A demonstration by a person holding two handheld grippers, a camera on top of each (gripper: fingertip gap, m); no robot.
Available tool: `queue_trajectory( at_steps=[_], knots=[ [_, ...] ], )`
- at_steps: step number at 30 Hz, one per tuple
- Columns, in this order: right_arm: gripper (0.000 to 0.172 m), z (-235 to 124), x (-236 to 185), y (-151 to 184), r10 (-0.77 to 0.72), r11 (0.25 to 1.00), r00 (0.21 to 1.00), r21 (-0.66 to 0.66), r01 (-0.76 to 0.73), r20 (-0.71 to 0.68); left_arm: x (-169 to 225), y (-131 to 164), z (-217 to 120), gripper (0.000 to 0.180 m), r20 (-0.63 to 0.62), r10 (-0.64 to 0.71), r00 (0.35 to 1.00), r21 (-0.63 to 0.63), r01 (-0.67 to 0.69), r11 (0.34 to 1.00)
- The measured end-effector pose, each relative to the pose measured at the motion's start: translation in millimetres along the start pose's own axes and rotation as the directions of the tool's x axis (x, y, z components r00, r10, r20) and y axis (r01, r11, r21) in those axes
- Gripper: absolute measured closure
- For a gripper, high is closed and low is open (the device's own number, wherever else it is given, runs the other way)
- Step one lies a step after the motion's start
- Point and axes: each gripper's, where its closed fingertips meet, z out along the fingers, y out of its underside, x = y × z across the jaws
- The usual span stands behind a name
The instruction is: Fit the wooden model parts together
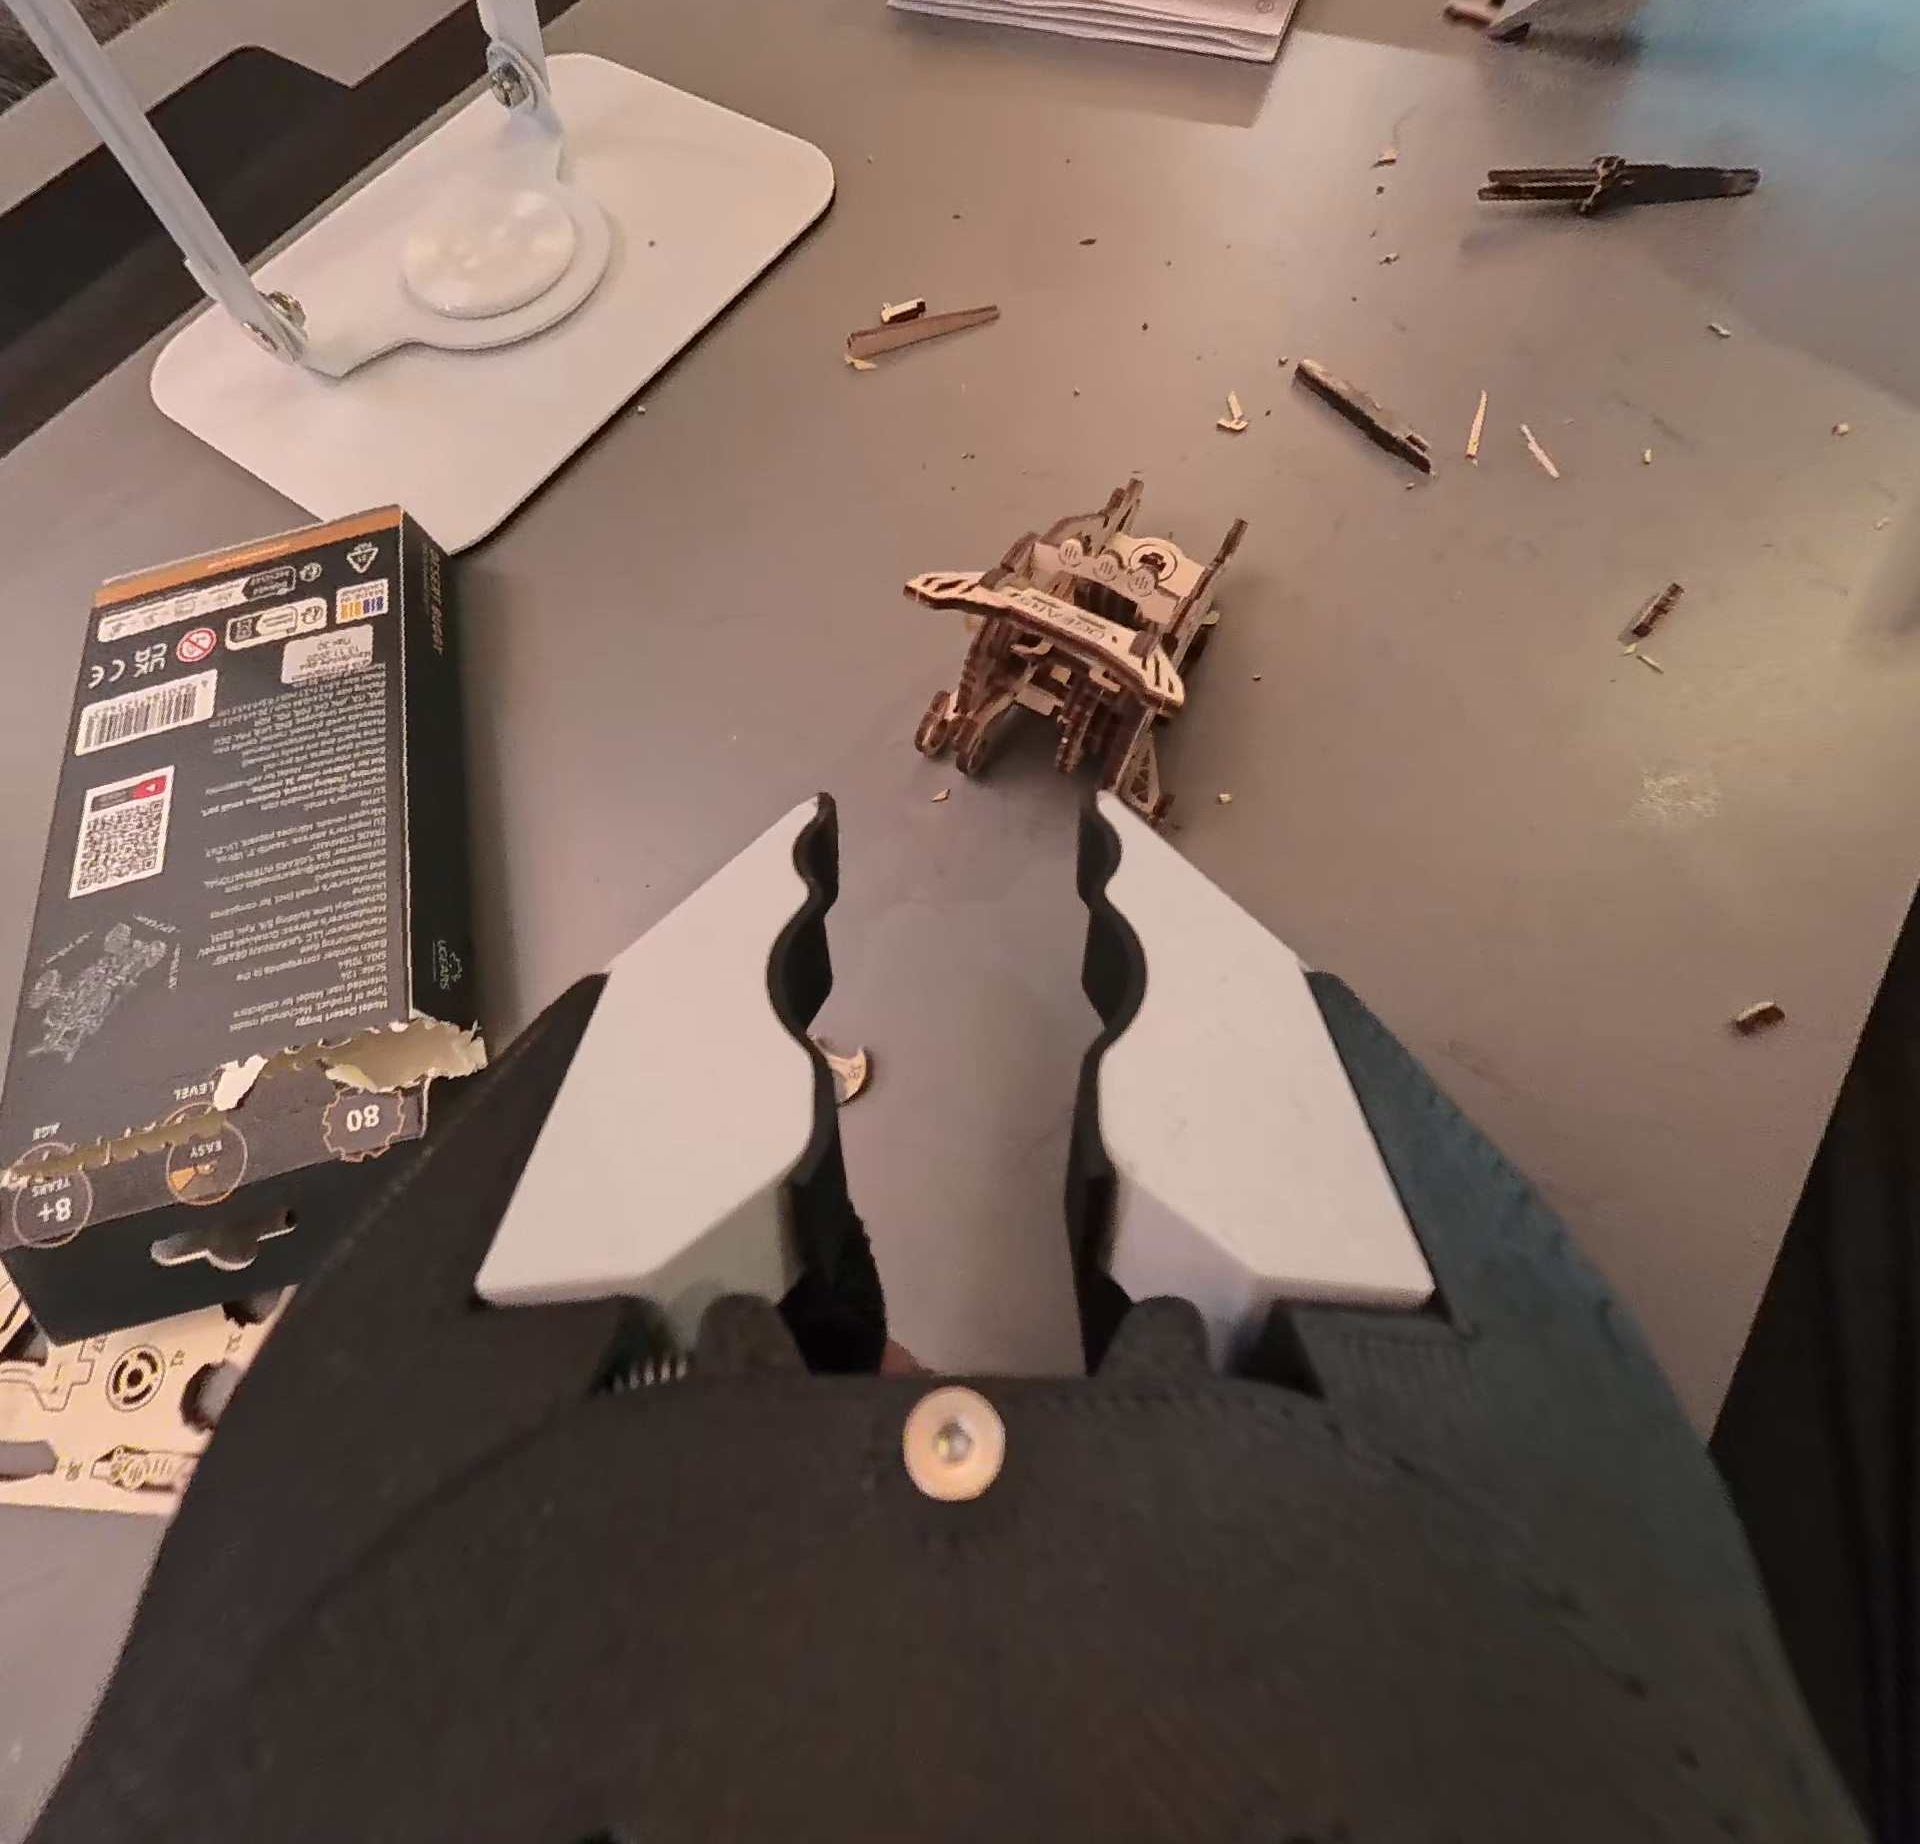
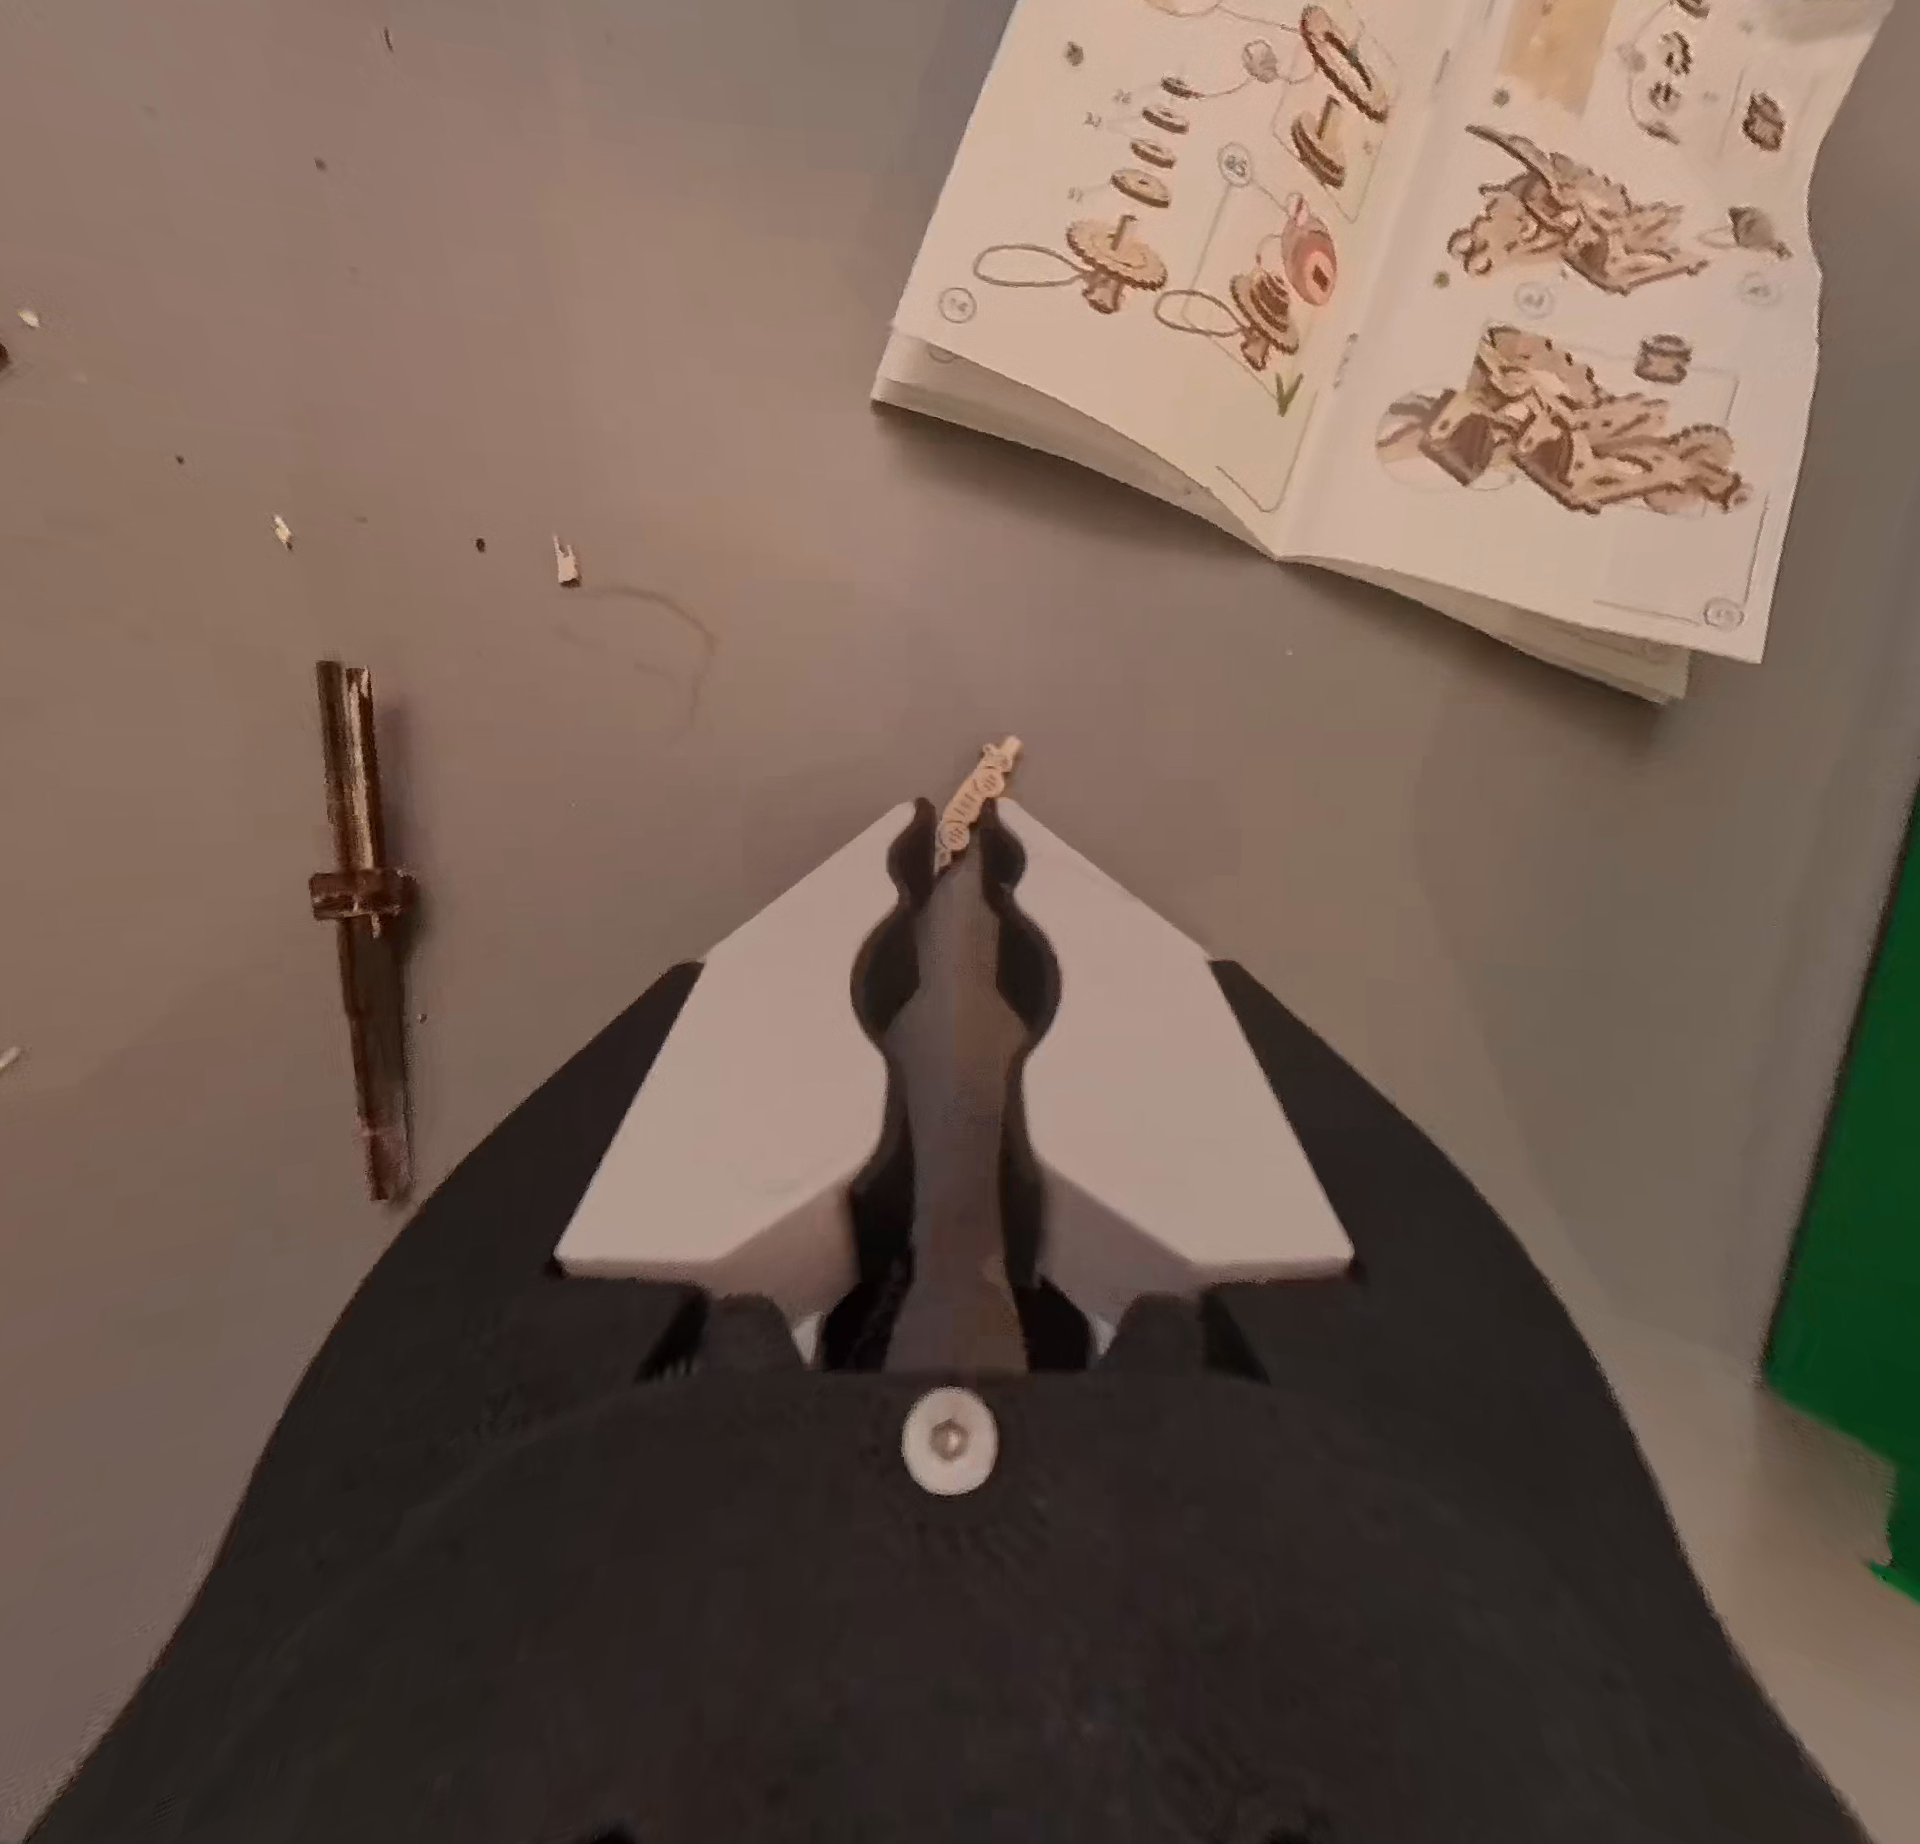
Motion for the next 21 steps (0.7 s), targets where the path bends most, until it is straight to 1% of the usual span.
queue_trajectory(
  at_steps=[2,4,6,9,10,12,13,15,18,21],
  knots=[
    [0.168,2,-7,-3,-0.015,1.0,1.0,0.015,0.014,0.027,1,0,2,0.136,-0.008,-0.01,1.0,-0.001,0.01,1.0],
    [0.168,2,-15,-4,-0.018,1.0,0.996,0.02,0.016,0.084,1,0,4,0.135,-0.005,-0.016,1.0,-0.003,0.016,1.0],
    [0.169,1,-20,-4,-0.047,0.999,0.994,0.015,0.046,0.103,3,-3,6,0.133,-0.018,-0.013,1.0,0.006,0.013,1.0],
    [0.169,-1,-33,-8,-0.089,0.996,0.985,0.034,0.084,0.149,7,-4,11,0.124,-0.042,-0.006,0.999,0.013,0.006,1.0],
    [0.169,-2,-37,-8,-0.097,0.995,0.982,0.034,0.093,0.161,6,-5,12,0.119,-0.033,0.004,0.999,0.013,-0.003,1.0],
    [0.169,-4,-43,-9,-0.118,0.993,0.978,0.045,0.112,0.173,13,-8,15,0.11,-0.068,0.034,0.997,0.016,-0.033,0.999],
    [0.169,-6,-45,-10,-0.122,0.992,0.977,0.05,0.115,0.177,13,-9,17,0.109,-0.06,0.046,0.997,0.008,-0.045,0.999],
    [0.169,-8,-52,-11,-0.134,0.99,0.971,0.064,0.124,0.199,17,-10,24,0.109,-0.063,0.065,0.996,0.001,-0.065,0.998],
    [0.169,-10,-62,-16,-0.163,0.984,0.959,0.105,0.141,0.233,22,-8,39,0.11,-0.077,0.058,0.995,-0.027,-0.06,0.998],
    [0.169,-10,-66,-17,-0.174,0.982,0.956,0.107,0.152,0.235,26,-6,52,0.117,-0.096,0.064,0.993,-0.051,-0.07,0.996]
  ],
)
